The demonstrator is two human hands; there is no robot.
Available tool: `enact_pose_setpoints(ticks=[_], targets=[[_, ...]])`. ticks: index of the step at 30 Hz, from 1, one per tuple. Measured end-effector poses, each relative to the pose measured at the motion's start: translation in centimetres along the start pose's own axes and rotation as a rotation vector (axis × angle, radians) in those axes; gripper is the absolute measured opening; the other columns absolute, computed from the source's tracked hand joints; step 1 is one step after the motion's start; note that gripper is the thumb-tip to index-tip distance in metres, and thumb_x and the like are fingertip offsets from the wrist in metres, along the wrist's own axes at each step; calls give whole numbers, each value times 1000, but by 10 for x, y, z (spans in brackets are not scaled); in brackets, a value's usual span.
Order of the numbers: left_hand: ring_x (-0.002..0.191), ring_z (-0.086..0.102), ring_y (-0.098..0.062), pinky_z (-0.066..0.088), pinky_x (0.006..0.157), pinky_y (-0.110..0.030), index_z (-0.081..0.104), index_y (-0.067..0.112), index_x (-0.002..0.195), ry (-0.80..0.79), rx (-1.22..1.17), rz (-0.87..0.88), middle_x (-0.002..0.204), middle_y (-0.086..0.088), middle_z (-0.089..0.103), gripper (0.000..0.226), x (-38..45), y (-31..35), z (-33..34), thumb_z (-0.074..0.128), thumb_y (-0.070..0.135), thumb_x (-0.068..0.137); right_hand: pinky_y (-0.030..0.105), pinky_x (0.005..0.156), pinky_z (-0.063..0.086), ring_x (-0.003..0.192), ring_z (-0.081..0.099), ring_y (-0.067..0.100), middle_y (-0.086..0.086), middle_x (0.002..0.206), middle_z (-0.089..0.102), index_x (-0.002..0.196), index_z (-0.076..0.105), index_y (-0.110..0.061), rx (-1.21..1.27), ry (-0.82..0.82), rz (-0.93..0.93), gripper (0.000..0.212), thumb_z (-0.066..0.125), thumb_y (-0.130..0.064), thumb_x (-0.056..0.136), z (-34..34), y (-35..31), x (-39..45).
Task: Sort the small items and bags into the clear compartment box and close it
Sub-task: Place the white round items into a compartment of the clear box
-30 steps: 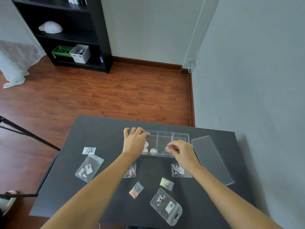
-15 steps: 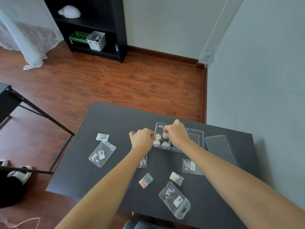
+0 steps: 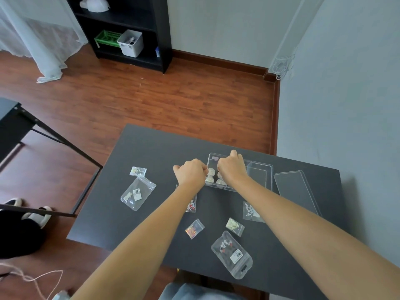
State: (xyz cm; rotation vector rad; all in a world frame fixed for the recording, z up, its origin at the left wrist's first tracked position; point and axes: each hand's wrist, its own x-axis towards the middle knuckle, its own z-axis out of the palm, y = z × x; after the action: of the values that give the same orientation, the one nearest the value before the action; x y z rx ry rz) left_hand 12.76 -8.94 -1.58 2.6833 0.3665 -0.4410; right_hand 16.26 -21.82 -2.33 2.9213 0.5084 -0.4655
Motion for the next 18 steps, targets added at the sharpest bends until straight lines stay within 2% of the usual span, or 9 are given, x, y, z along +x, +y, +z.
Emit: enact_pose_setpoints(ticks=[2, 3, 5, 7, 10, 12, 14, 15, 18], targets=[[73, 55, -26, 23, 80, -34, 65, 27, 72, -4, 0, -4, 78, -1, 70, 24, 0, 1, 0, 50, 18, 88, 32, 74, 27, 97, 41, 26, -1, 54, 39, 83, 71, -11, 22, 22, 3, 22, 59, 6, 77, 3, 2, -3], [73, 56, -26, 23, 80, -35, 68, 24, 74, -4, -2, -4, 79, -2, 71, 24, 0, 1, -1, 49, 19, 88, 33, 75, 28, 95, 41, 26, -1, 61, 51, 87, 71, -13, 41, 42, -7, 22, 58, 4, 80, 4, 4, -5], [74, 56, -26, 24, 79, -35, 69, 25, 75, -4, -13, 0, 81, -2, 72, 23, 0, 1, -1, 50, 20, 87, 34, 79, 31, 100, 43, 26, 1, 90, 69, 101, 70, -17, 121, 110, -51, 21, 59, -6, 88, 7, 9, -13], [74, 56, -26, 24, 77, -35, 69, 28, 74, -9, -32, 4, 77, -2, 71, 23, -1, -1, -1, 51, 21, 86, 35, 84, 32, 105, 45, 27, 0, 109, 69, 114, 67, -18, 259, 206, -98, 26, 59, -9, 90, 9, 17, -26], [72, 52, -26, 25, 76, -34, 66, 27, 71, 11, -87, 27, 71, -1, 62, 23, -5, -6, 3, 50, 18, 85, 37, 87, 41, 98, 51, 28, 3, 103, 70, 110, 69, -12, 420, 355, -140, 22, 59, -7, 91, 9, 28, -57], [81, 58, -25, 29, 83, -35, 67, 34, 83, 46, -151, 81, 79, 2, 66, 19, -12, -11, 6, 52, 24, 90, 39, 86, 46, 90, 54, 27, 5, 94, 72, 102, 72, -10, 471, 386, -160, 16, 60, -8, 91, 15, 36, -80], [95, 63, -20, 32, 93, -37, 68, 31, 109, 94, -211, 131, 98, 6, 70, 20, -22, -18, 10, 56, 31, 93, 39, 85, 48, 88, 56, 25, 4, 92, 72, 98, 72, -10, 509, 332, -145, 13, 61, -12, 91, 25, 42, -103], [98, 63, -17, 32, 96, -37, 66, 29, 115, 106, -223, 152, 104, 6, 69, 24, -28, -22, 11, 58, 32, 92, 38, 85, 48, 89, 56, 23, 3, 93, 72, 98, 72, -11, 518, 287, -130, 12, 62, -14, 91, 32, 44, -114], [98, 64, -15, 36, 96, -35, 64, 28, 117, 42, -183, 194, 108, 8, 69, 28, -53, -39, 20, 62, 28, 90, 35, 88, 48, 93, 52, 18, 0, 97, 69, 103, 70, -15, 493, 131, -80, 19, 66, -26, 88, 57, 45, -141]])
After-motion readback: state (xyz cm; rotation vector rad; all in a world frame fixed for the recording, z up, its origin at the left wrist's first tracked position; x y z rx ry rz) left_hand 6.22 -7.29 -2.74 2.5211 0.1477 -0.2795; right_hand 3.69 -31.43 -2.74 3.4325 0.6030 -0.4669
